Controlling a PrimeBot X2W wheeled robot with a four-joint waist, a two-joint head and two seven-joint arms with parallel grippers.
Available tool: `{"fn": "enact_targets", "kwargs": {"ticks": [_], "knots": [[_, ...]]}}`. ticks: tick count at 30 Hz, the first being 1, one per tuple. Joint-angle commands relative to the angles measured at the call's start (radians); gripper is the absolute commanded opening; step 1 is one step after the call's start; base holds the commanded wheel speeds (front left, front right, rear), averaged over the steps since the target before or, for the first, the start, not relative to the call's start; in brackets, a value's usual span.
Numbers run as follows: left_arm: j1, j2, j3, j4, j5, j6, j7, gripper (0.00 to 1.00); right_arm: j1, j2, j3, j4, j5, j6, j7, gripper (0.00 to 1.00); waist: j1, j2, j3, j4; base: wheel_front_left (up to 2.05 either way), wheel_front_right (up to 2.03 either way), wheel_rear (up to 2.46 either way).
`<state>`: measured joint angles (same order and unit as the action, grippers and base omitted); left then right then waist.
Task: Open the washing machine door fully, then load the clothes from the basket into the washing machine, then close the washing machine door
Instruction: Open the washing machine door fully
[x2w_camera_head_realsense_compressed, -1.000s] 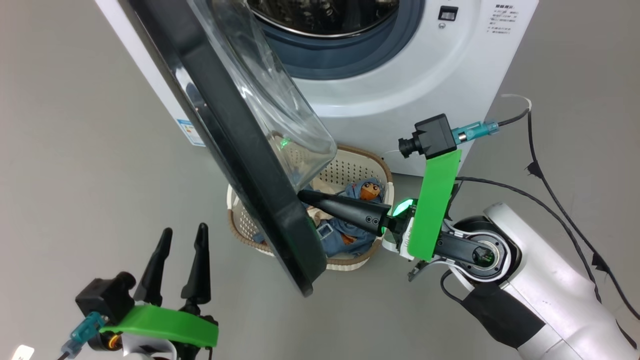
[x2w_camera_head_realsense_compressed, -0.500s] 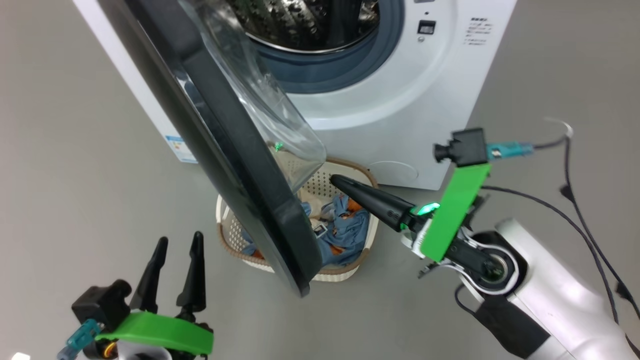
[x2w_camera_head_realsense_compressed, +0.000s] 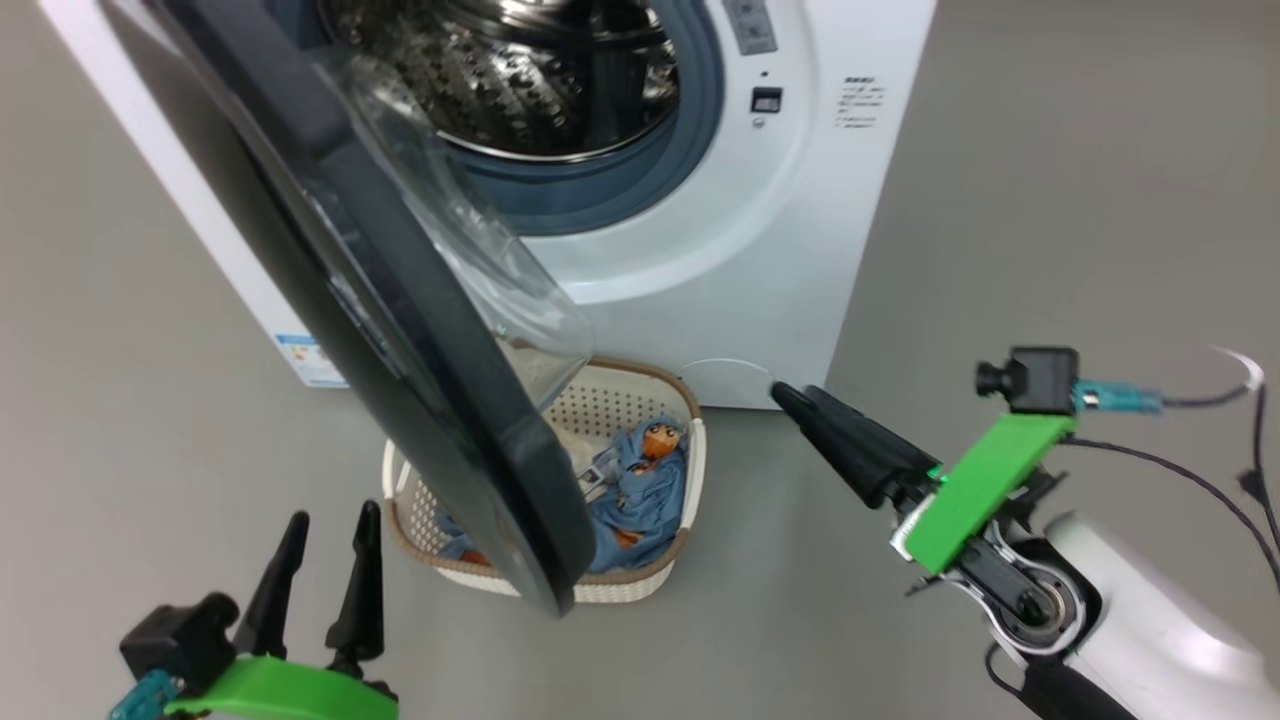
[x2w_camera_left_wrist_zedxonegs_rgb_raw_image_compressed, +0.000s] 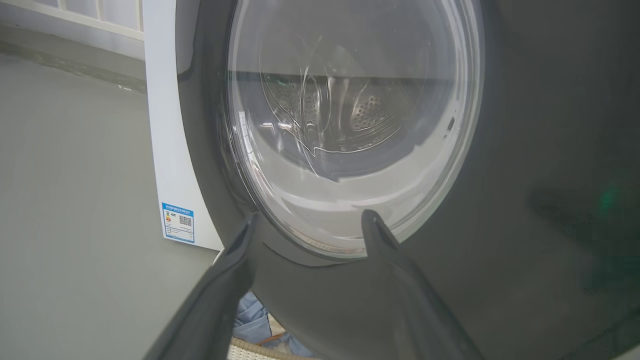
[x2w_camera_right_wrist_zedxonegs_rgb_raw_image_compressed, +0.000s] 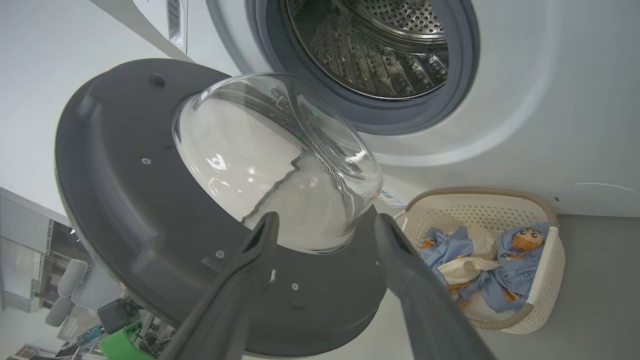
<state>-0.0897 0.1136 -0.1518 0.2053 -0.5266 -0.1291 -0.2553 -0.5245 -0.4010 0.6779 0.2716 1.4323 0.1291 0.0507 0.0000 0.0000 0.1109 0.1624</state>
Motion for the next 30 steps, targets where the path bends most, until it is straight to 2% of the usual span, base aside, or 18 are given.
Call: {"fn": "enact_targets", "kwargs": {"ticks": [1,8,18,24,30], "knots": [[-0.002,0.024,0.038,-0.021,-0.004,-0.002,-0.006,1.0,0.019,-0.005,0.013,-0.017,-0.011,0.002,-0.017,1.0,0.0,0.0,-0.014,-0.016,0.0,0.0,0.0],[0.027,0.029,0.058,-0.033,-0.004,-0.002,-0.006,1.0,0.047,-0.063,0.058,0.027,-0.008,0.002,-0.138,1.0,0.0,0.0,-0.025,-0.056,0.0,0.0,0.0],[0.047,0.022,0.086,-0.045,0.001,-0.002,-0.006,1.0,0.127,-0.137,0.049,0.079,0.016,0.002,-0.286,1.0,0.0,0.0,-0.034,-0.093,0.0,0.0,0.0],[0.065,0.02,0.099,-0.054,0.0,-0.002,-0.006,1.0,0.165,-0.16,0.012,0.111,-0.072,0.002,-0.311,1.0,0.0,0.0,-0.041,-0.11,0.0,0.0,0.0],[0.08,0.023,0.114,-0.06,0.001,-0.002,-0.006,1.0,0.213,-0.123,-0.134,0.118,-0.272,0.002,-0.312,1.0,0.0,0.0,-0.043,-0.127,0.0,0.0,0.0]]}}
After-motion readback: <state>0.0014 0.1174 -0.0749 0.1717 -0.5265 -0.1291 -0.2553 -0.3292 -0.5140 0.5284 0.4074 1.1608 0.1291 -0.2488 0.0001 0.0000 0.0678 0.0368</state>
